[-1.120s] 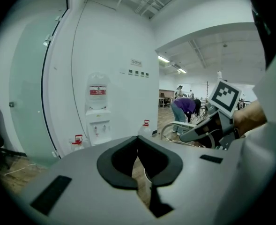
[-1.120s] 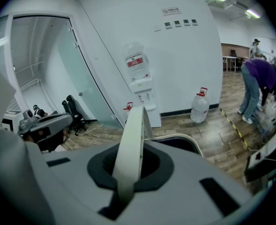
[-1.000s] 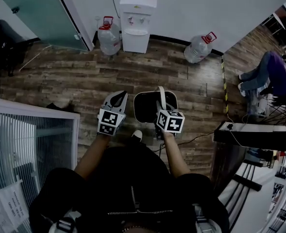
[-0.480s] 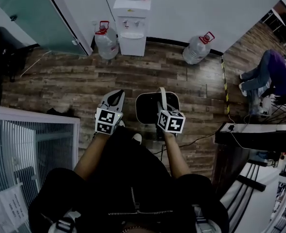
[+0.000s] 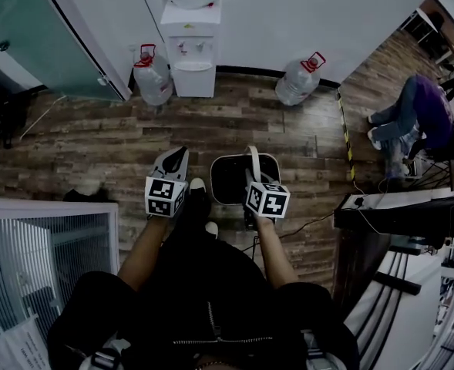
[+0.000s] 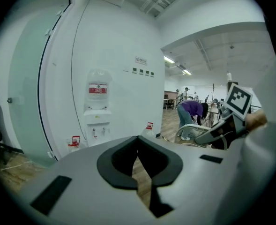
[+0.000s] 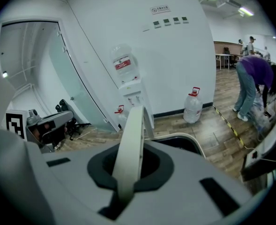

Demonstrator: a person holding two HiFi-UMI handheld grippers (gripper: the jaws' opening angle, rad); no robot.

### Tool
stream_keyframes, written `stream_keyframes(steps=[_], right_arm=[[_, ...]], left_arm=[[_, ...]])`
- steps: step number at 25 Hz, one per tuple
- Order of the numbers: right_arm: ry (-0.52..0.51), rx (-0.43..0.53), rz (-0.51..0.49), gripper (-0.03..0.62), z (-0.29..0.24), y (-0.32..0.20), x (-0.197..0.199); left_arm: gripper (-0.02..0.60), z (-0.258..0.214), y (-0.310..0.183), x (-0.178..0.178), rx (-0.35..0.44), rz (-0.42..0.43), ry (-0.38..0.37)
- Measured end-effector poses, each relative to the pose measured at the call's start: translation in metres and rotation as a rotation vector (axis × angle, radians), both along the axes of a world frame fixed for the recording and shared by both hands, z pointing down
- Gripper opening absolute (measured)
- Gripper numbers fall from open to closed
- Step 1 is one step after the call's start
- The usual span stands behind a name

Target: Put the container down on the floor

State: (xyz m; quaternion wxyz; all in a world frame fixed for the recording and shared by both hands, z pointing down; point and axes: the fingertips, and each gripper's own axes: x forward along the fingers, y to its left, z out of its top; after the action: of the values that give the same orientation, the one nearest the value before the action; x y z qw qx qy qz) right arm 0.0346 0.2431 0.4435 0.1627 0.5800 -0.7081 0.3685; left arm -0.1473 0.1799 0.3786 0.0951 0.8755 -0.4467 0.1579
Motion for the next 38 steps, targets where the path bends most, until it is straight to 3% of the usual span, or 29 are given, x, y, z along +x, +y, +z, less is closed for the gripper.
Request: stream_keyframes(steps=[9, 27, 38], right_arm=[[0.012, -0.032, 0.035, 0.011, 0.007, -0.047, 0.012], [-0.022, -0.026, 0.068, 0.011, -0.003, -0.195, -0.007], [-0.027, -0.016, 0.115, 0.011, -0.011, -0.228, -0.001]], left_arm=[[0.015, 0.014, -0.054, 0.023, -0.029, 0.035, 0.047], [0.015, 0.01, -0.198, 0.01, -0.023, 0.05, 0.071], [0.015, 0.012, -0.223, 0.012, -0.036, 0.116, 0.04]])
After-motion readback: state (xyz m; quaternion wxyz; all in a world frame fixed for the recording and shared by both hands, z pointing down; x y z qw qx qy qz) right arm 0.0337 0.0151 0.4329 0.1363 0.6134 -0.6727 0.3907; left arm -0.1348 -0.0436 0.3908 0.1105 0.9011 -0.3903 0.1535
